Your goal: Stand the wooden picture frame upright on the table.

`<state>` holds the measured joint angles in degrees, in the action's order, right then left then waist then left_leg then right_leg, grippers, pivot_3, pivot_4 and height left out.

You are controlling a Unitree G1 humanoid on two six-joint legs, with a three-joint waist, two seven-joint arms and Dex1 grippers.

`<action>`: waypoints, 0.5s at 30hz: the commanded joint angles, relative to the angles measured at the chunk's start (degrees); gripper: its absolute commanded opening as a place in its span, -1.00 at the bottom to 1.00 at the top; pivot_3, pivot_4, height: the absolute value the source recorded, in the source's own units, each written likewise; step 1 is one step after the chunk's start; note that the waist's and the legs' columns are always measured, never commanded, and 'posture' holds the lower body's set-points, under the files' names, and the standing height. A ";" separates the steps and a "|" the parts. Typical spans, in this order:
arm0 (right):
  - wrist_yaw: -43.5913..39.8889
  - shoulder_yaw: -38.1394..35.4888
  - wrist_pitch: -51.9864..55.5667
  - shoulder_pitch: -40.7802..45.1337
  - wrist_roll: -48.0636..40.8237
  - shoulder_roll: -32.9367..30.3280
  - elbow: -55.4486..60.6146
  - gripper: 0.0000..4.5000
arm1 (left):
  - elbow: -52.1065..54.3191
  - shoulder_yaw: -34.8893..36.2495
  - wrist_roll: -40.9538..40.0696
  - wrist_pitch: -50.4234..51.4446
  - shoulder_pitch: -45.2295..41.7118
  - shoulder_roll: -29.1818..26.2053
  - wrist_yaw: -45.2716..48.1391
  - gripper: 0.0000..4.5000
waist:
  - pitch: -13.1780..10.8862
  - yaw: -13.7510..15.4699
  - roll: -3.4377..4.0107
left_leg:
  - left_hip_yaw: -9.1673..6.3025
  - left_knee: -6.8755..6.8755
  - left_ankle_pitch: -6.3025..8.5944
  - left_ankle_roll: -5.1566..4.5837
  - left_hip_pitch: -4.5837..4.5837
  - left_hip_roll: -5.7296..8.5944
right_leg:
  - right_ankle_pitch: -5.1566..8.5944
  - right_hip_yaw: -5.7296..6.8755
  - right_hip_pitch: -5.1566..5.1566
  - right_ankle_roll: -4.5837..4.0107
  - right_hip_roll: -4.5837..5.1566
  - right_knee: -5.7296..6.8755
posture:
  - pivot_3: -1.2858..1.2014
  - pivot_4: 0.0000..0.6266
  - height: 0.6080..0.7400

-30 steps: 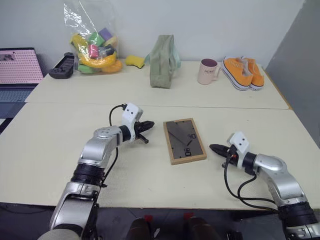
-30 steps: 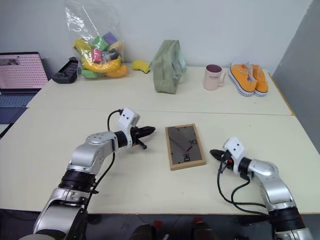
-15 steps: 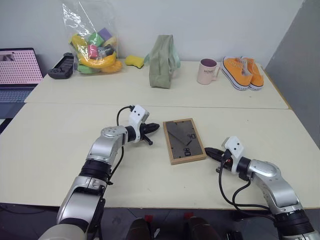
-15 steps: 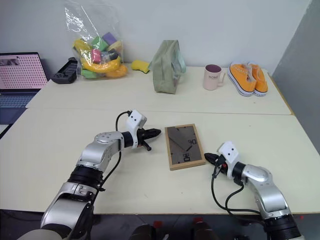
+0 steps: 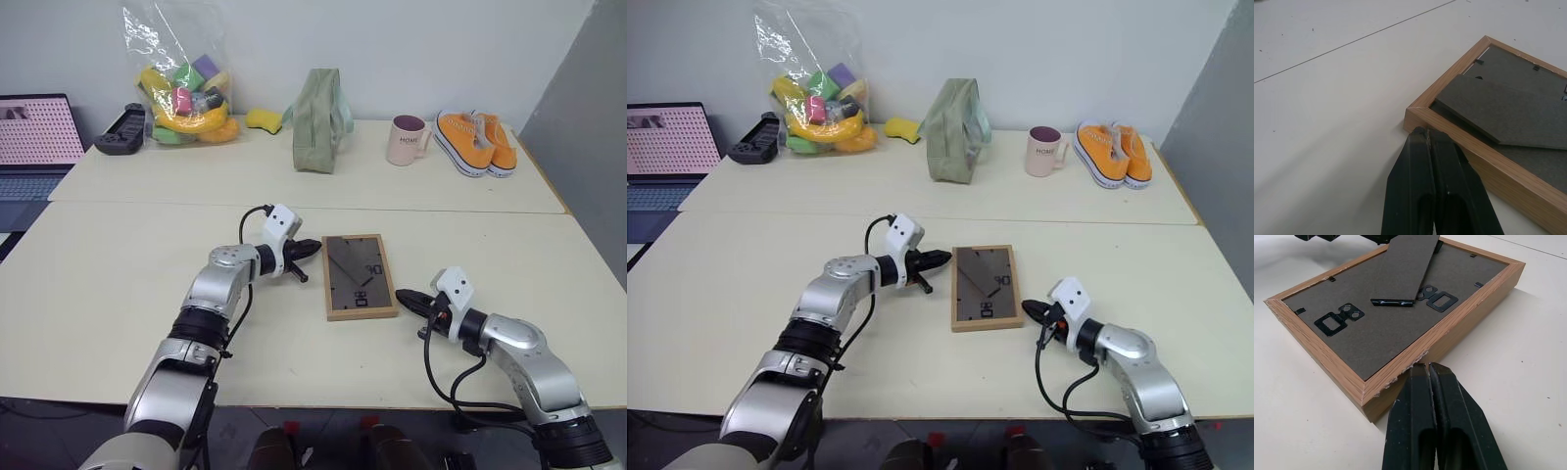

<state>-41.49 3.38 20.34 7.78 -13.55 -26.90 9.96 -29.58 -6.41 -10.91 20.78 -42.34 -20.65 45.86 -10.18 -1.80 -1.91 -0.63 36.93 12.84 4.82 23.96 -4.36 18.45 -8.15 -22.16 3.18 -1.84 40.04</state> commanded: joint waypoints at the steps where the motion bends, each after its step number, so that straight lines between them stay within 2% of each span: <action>1: -0.64 -1.93 -1.03 0.91 -0.15 -2.14 0.53 -0.96 | 6.09 0.99 -0.80 2.46 1.01 -2.85 2.52 -1.00 | 0.00 -0.03 0.00 | 0.00 0.00 0.00 0.00 0.00 0.00 | 0.00 0.00 0.00 0.00 0.00 0.00 | 0.03 -0.52 1.00; 3: -1.53 -2.35 -1.65 1.13 0.01 -3.65 -0.49 -0.96 | 11.45 2.57 -4.15 10.66 2.94 -5.60 4.35 -1.00 | 0.00 -0.19 0.00 | 0.00 -0.02 0.00 0.00 -0.01 0.00 | 0.00 -0.01 -0.01 0.00 0.00 0.00 | 0.03 -0.52 1.00; 8: -4.61 -3.16 -4.09 2.28 0.22 -7.51 -3.94 -0.96 | 30.28 10.22 -21.45 48.96 9.48 -13.49 5.64 -1.00 | 0.00 -0.75 0.02 | -0.04 -0.05 0.01 -0.01 0.00 -0.03 | 0.03 0.02 -0.04 -0.04 0.00 0.03 | 0.03 -0.52 1.00; 10: -5.68 -2.98 -5.29 3.10 0.62 -8.45 -5.76 -0.96 | 34.72 15.56 -27.22 63.65 10.94 -13.09 3.52 -1.00 | 0.00 -0.78 0.02 | -0.16 -0.03 0.01 -0.01 0.02 -0.03 | 0.04 0.16 -0.01 -0.05 0.00 0.03 | 0.03 -0.52 1.00; 12: -6.52 -2.56 -6.18 3.97 0.89 -8.76 -7.14 -0.96 | 34.10 20.05 -34.96 70.78 11.92 -11.69 -1.04 -1.00 | 0.00 -0.41 0.02 | -0.30 0.02 0.00 0.00 0.02 -0.03 | 0.05 0.35 0.10 -0.05 0.01 0.04 | 0.03 -0.52 1.00; 15: -7.43 -1.65 -7.06 5.14 1.28 -8.47 -8.44 -0.96 | 31.06 24.51 -44.97 71.72 12.74 -7.96 -11.99 -1.00 | 0.00 -0.31 0.02 | -0.56 0.05 0.00 0.00 0.00 -0.04 | 0.06 0.62 0.21 -0.06 0.02 0.03 | 0.03 -0.52 1.00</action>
<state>-47.92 1.45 14.86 11.69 -12.45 -35.06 1.31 2.38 14.77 -48.98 91.19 -29.51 -30.57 40.55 -10.18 -2.12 -1.89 -1.31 36.99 12.84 4.82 23.96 -4.39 18.52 -7.41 -21.87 3.09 -1.82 40.06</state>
